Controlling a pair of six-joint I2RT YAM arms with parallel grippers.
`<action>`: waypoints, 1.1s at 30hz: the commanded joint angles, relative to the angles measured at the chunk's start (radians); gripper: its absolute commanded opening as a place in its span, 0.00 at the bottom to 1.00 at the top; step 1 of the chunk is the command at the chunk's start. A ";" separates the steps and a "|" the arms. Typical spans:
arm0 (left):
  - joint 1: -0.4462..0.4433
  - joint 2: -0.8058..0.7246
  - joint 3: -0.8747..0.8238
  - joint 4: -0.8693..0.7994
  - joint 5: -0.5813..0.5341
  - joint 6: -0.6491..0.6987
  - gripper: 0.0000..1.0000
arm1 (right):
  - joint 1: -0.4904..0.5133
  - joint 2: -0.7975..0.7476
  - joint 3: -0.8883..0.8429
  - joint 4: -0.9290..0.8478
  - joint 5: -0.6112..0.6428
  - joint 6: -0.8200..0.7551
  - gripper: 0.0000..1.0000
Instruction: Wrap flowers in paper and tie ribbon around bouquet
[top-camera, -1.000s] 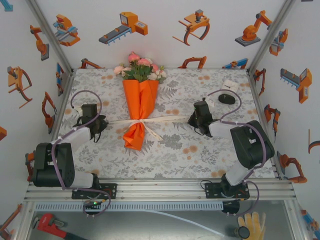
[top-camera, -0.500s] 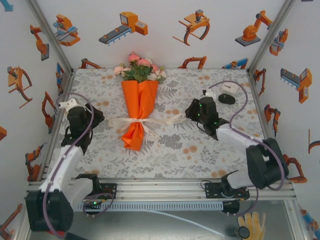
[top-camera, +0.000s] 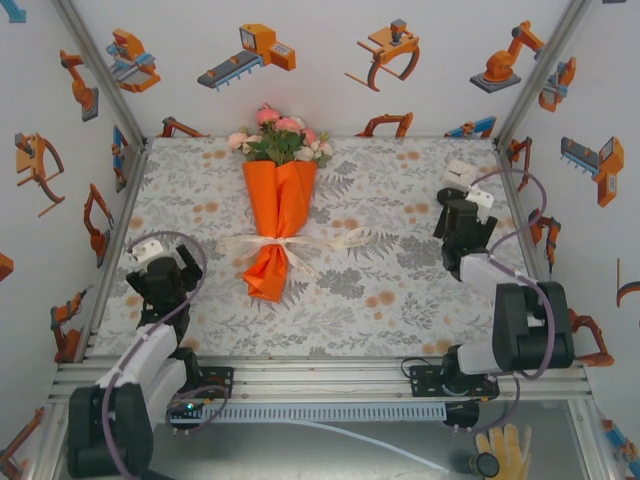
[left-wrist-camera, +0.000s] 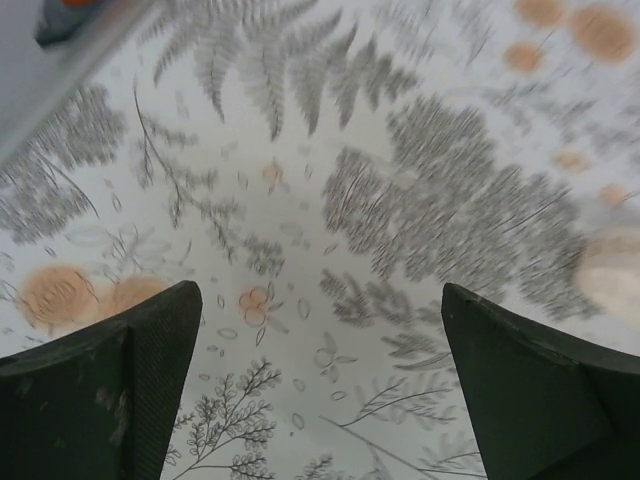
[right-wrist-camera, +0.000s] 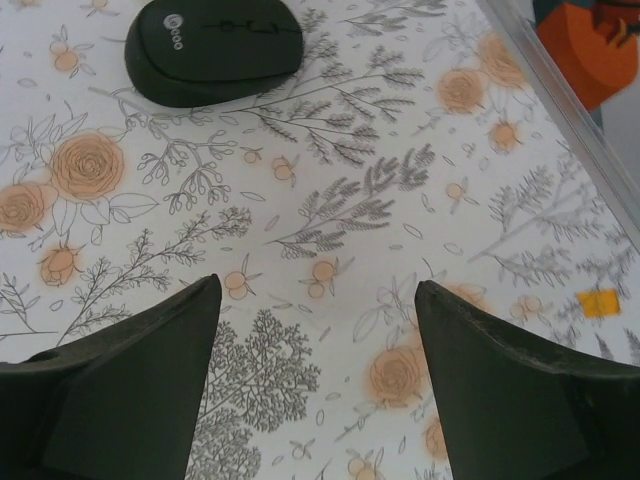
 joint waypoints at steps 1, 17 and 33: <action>0.057 0.193 0.034 0.380 0.152 0.020 0.97 | -0.007 0.038 0.040 0.201 -0.056 -0.180 0.74; 0.015 0.585 0.253 0.423 0.367 0.167 0.97 | -0.064 0.112 -0.241 0.559 -0.273 -0.153 0.99; -0.060 0.627 0.281 0.436 0.239 0.222 0.97 | -0.064 0.117 -0.230 0.550 -0.286 -0.157 0.99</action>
